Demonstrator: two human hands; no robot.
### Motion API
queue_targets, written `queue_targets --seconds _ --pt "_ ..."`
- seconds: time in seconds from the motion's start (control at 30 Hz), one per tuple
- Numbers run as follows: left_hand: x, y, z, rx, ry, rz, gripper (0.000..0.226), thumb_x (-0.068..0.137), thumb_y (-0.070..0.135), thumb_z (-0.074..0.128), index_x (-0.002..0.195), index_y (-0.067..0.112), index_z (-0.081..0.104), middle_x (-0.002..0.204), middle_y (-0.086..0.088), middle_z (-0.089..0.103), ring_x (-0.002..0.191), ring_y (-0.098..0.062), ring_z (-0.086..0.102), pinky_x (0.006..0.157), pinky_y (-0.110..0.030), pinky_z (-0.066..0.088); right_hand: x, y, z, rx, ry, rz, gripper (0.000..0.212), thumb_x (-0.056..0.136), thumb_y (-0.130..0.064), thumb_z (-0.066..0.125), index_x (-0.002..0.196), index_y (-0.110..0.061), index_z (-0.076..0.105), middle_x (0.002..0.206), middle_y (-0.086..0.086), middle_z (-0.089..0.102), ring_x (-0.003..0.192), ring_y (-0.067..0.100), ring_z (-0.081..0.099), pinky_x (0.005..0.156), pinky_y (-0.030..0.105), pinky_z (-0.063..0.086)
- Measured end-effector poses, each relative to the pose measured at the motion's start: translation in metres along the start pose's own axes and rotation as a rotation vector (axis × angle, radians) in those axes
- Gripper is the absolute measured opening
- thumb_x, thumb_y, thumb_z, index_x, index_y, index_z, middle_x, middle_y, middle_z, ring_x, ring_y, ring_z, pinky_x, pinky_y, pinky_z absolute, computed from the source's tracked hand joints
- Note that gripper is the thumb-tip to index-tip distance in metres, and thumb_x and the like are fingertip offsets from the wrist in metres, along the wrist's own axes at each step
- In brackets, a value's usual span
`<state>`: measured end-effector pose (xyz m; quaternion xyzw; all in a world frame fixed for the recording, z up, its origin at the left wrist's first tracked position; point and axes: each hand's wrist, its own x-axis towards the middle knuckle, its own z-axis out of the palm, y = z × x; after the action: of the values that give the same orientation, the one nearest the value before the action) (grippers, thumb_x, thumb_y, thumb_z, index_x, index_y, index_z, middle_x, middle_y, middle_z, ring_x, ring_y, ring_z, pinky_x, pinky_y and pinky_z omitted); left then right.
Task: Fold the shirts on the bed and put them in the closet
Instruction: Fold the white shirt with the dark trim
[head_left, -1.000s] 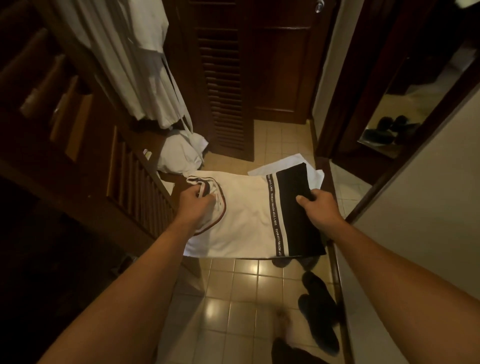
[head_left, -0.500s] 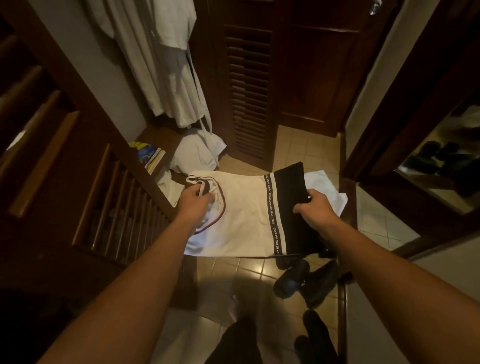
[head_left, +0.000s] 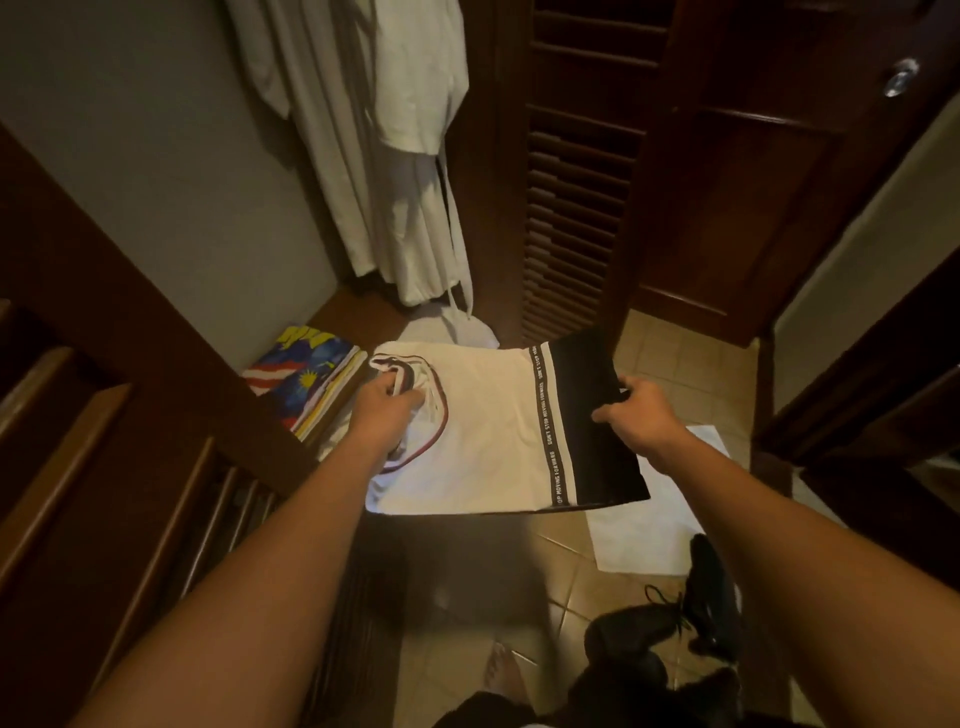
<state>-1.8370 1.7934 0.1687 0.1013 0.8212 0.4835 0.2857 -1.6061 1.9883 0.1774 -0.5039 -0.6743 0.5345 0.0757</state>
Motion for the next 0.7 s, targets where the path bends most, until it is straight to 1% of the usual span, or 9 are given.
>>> queue_targets --seconds 0.1,0.23,0.33,0.4,0.5,0.53,0.6,0.67,0.7 --pt "0.032 0.012 -0.01 0.023 0.061 -0.042 0.036 0.095 0.022 0.067 0.13 0.016 0.064 0.125 -0.007 0.067 0.114 -0.033 0.062 0.099 -0.049 0.052 0.034 -0.029 0.005 -0.018 -0.034 -0.018 0.049 0.096 -0.003 0.062 0.141 -0.016 0.048 0.117 0.002 0.059 0.102 0.021 0.058 0.083 0.034 0.049" --pt "0.071 0.023 -0.017 -0.005 0.13 -0.059 0.042 0.096 0.017 0.068 0.136 0.01 0.062 0.131 -0.008 0.065 0.119 -0.031 0.06 0.097 -0.04 0.048 0.081 -0.064 0.016 -0.053 -0.082 -0.041 0.051 0.096 -0.004 0.062 0.143 -0.016 0.046 0.12 0.002 0.058 0.114 0.028 0.06 0.089 0.039 0.05" --pt "0.098 0.029 -0.02 -0.01 0.196 -0.085 0.044 0.095 0.019 0.069 0.137 0.009 0.061 0.135 -0.009 0.064 0.121 -0.031 0.06 0.106 -0.046 0.048 0.124 -0.092 0.027 -0.109 -0.149 -0.067 0.048 0.097 -0.006 0.062 0.142 -0.018 0.048 0.125 0.002 0.06 0.119 0.03 0.06 0.095 0.044 0.05" --pt "0.114 0.035 -0.022 -0.022 0.238 -0.112 0.049 0.095 0.02 0.069 0.141 0.007 0.057 0.141 -0.007 0.06 0.127 -0.031 0.056 0.11 -0.047 0.045 0.154 -0.11 0.032 -0.138 -0.194 -0.095 0.046 0.096 -0.007 0.062 0.139 -0.018 0.051 0.13 0.005 0.061 0.122 0.03 0.059 0.099 0.045 0.049" --pt "0.135 0.046 -0.02 -0.041 0.359 -0.158 0.055 0.096 0.021 0.069 0.146 0.007 0.053 0.148 -0.008 0.054 0.134 -0.033 0.051 0.114 -0.048 0.041 0.202 -0.139 0.035 -0.186 -0.285 -0.172 0.045 0.095 -0.008 0.064 0.137 -0.018 0.054 0.131 0.006 0.061 0.122 0.028 0.059 0.104 0.046 0.049" --pt "0.14 0.047 -0.018 -0.06 0.395 -0.178 0.053 0.095 0.021 0.07 0.144 0.008 0.054 0.147 -0.008 0.055 0.133 -0.033 0.052 0.114 -0.048 0.042 0.214 -0.147 0.035 -0.202 -0.311 -0.194 0.045 0.095 -0.008 0.064 0.138 -0.017 0.053 0.131 0.005 0.061 0.122 0.027 0.058 0.104 0.043 0.049" --pt "0.146 0.047 -0.014 -0.105 0.45 -0.202 0.047 0.091 0.021 0.073 0.134 0.008 0.063 0.137 -0.01 0.063 0.122 -0.033 0.06 0.11 -0.05 0.046 0.237 -0.163 0.036 -0.245 -0.343 -0.245 0.048 0.095 -0.006 0.065 0.14 -0.014 0.053 0.131 0.005 0.06 0.124 0.026 0.057 0.099 0.034 0.046" --pt "0.151 0.045 -0.009 -0.158 0.511 -0.235 0.038 0.089 0.018 0.075 0.124 0.007 0.069 0.123 -0.011 0.07 0.112 -0.033 0.065 0.105 -0.051 0.05 0.257 -0.18 0.039 -0.3 -0.355 -0.287 0.055 0.094 -0.007 0.067 0.145 -0.013 0.049 0.136 0.005 0.057 0.127 0.027 0.055 0.102 0.034 0.044" --pt "0.154 0.043 -0.006 -0.181 0.54 -0.254 0.037 0.088 0.019 0.076 0.124 0.008 0.069 0.12 -0.01 0.07 0.11 -0.032 0.066 0.104 -0.051 0.05 0.268 -0.188 0.042 -0.313 -0.365 -0.306 0.057 0.093 -0.008 0.068 0.146 -0.014 0.048 0.137 0.006 0.058 0.127 0.028 0.055 0.104 0.037 0.045"
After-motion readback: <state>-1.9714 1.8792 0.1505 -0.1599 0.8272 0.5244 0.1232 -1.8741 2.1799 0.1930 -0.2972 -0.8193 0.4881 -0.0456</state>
